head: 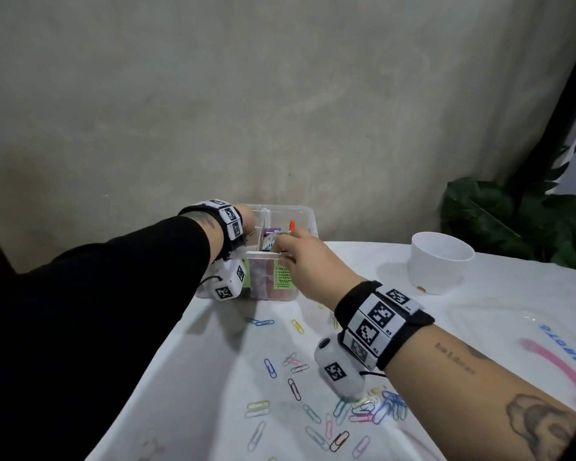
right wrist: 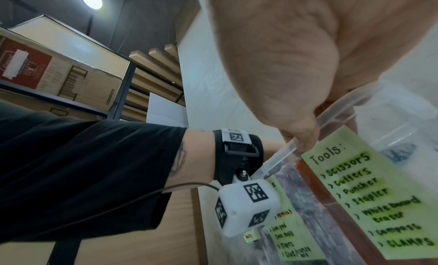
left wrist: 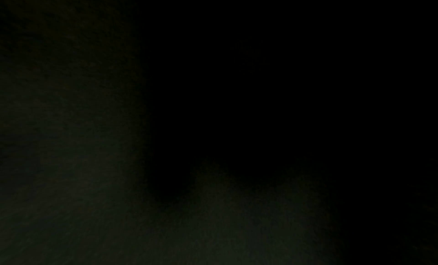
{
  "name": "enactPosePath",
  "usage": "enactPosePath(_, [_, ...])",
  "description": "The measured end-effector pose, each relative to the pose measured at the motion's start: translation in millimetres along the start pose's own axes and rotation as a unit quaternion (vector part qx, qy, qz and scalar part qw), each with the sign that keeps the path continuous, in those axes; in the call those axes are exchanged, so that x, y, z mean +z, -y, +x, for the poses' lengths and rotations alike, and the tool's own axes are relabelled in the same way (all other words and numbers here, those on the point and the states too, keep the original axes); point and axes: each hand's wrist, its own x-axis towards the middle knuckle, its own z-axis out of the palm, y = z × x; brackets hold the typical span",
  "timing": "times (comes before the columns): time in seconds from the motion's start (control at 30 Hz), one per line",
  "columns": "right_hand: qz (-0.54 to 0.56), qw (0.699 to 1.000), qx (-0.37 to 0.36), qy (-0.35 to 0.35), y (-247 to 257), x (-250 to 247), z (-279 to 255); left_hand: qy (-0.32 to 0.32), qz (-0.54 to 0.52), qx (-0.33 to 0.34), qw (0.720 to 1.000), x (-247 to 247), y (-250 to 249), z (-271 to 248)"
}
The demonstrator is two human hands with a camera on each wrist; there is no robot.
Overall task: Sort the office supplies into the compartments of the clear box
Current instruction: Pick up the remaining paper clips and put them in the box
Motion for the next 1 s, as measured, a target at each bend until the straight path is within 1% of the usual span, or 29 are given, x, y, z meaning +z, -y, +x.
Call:
enactPosePath(0.03, [0.002,1.000,0.002,0.001,-0.2,-0.1,0.1,0.006,-0.006,0.030,1.000,-10.3,-2.7,-21.6])
enactPosePath(0.1, [0.003,1.000,0.006,0.003,0.0,-0.9,0.3,0.005,-0.022,0.067,0.997,-16.4,-3.0,-43.7])
enactPosePath(0.17, [-0.002,1.000,0.007,0.003,0.8,-1.8,0.3,0.009,-0.043,0.110,0.993,-16.0,0.4,-47.0])
enactPosePath(0.2, [-0.003,1.000,0.009,0.004,1.3,-2.1,0.3,0.000,-0.057,0.117,0.991,-15.2,3.0,-44.4])
enactPosePath(0.27, [0.001,1.000,0.014,0.004,1.6,-2.0,0.4,0.013,-0.120,0.088,0.989,-17.5,8.3,-41.1])
enactPosePath(0.3, [0.003,1.000,0.016,0.003,1.7,-1.7,0.3,0.013,-0.149,0.097,0.984,-17.3,10.4,-38.9])
enactPosePath(0.37, [0.004,1.000,0.021,0.003,2.3,-1.7,0.0,0.027,-0.236,0.084,0.968,-14.6,13.3,-33.6])
enactPosePath(0.43, [0.011,1.000,0.028,0.002,3.7,-2.9,-0.6,0.024,-0.314,0.057,0.947,-14.6,15.3,-36.6])
enactPosePath(0.5, [0.019,0.999,0.032,0.001,6.1,-5.6,-2.8,0.019,-0.339,0.046,0.939,-20.8,14.8,-49.6])
enactPosePath(0.57, [0.022,0.999,0.041,0.001,7.3,-8.8,-7.0,0.000,-0.320,0.070,0.945,-24.8,15.6,-59.5])
enactPosePath(0.6, [0.028,0.998,0.051,-0.008,7.9,-11.1,-10.7,-0.027,-0.308,0.090,0.947,-27.3,15.5,-64.6])
enactPosePath(0.63, [0.037,0.997,0.060,-0.033,8.2,-13.5,-14.5,-0.061,-0.305,0.120,0.943,-29.7,15.6,-71.9])
enactPosePath(0.7, [0.047,0.987,0.067,-0.136,7.6,-17.1,-23.1,-0.119,-0.338,0.172,0.918,-33.7,15.0,-94.0])
enactPosePath(0.73, [0.039,0.980,0.075,-0.180,5.6,-17.6,-27.2,-0.135,-0.356,0.191,0.905,-34.3,15.4,-106.7])
enactPosePath(0.77, [0.029,0.975,0.094,-0.200,3.3,-18.0,-30.4,-0.131,-0.375,0.209,0.894,-34.4,14.9,-121.4])
enactPosePath(0.8, [0.027,0.975,0.126,-0.184,0.3,-19.1,-32.6,-0.100,-0.390,0.225,0.887,-34.2,14.0,-137.3])
enactPosePath(0.83, [0.026,0.977,0.165,-0.134,-2.9,-20.0,-34.5,-0.059,-0.398,0.245,0.882,-32.4,13.6,-152.2])
enactPosePath(0.87, [0.017,0.977,0.205,-0.064,-7.5,-19.5,-35.4,-0.015,-0.387,0.248,0.888,-28.4,13.9,-165.8])
enactPosePath(0.93, [-0.012,0.960,0.268,0.080,-20.4,-15.6,-37.5,0.074,-0.326,0.227,0.915,-13.6,16.6,-179.3])
enactPosePath(0.97, [-0.026,0.947,0.290,0.134,-24.1,-13.8,-39.8,0.099,-0.290,0.210,0.928,-1.5,18.9,-181.1])
enactPosePath(1.0, [-0.036,0.936,0.306,0.170,-24.1,-11.6,-42.8,0.118,-0.246,0.197,0.942,10.1,20.0,-184.0])
